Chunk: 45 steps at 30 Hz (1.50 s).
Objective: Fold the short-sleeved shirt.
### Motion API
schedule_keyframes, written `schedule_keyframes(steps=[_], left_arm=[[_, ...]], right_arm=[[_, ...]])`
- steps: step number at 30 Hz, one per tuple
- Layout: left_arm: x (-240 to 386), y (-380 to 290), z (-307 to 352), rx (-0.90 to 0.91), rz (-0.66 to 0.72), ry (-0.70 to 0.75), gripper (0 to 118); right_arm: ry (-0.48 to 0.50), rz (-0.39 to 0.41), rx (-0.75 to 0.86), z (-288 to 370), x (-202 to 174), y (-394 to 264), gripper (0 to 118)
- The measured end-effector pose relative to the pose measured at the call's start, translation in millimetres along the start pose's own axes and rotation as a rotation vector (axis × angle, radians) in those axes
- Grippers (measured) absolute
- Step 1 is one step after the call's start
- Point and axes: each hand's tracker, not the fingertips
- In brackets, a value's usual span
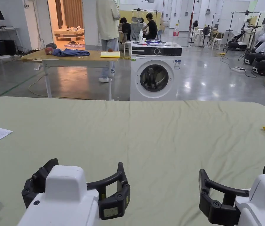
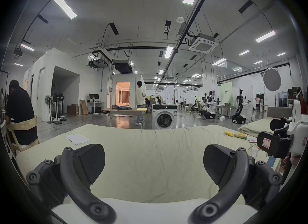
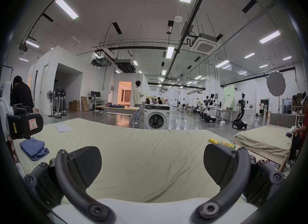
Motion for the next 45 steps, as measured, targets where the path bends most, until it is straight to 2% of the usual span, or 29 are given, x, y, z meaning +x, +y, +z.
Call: schedule_keyframes(steps=[5, 12, 15, 17, 20, 24, 29, 31, 33, 36, 41, 45], left_arm=[[4, -2, -1, -0.014, -0.010, 0.023, 108], [14, -1, -7, -0.097, 0.009, 0.137, 108], [20, -3, -8, -0.089, -0.064, 0.219, 108], [19, -2, -7, -0.102, -0.072, 0.163, 108], [16, 1, -9, -0.147, 0.019, 0.138, 108], [14, 5, -13, -0.122, 0.036, 0.206, 108], [9, 17, -11, -0.200, 0.169, 0.134, 108], [7, 21, -9, -0.179, 0.222, 0.113, 108], [4, 21, -7, -0.141, 0.201, 0.067, 108], [-3, 12, 0, -0.026, 0.084, -0.023, 108], [2, -1, 3, 0.105, 0.024, 0.125, 108], [2, -5, -6, 0.078, 0.017, 0.123, 108]], right_arm=[[0.021, -0.017, -0.032, -3, -1, -2, 118], [0.026, -0.010, -0.044, -6, -1, -3, 118], [0.025, -0.004, -0.051, -7, 0, -3, 118], [0.025, -0.001, -0.053, -7, 0, -3, 118], [0.024, -0.002, -0.058, -7, 1, -4, 118], [0.021, -0.010, -0.059, -6, 2, -5, 118], [0.019, -0.009, -0.055, -5, 3, -5, 118], [0.014, -0.013, -0.051, -5, 3, -5, 118], [0.013, -0.021, -0.050, -6, 4, -5, 118], [0.011, -0.032, -0.042, -5, 5, -6, 118], [0.007, -0.044, -0.008, -3, 6, -9, 118], [0.004, -0.046, -0.006, -7, 6, -12, 118]])
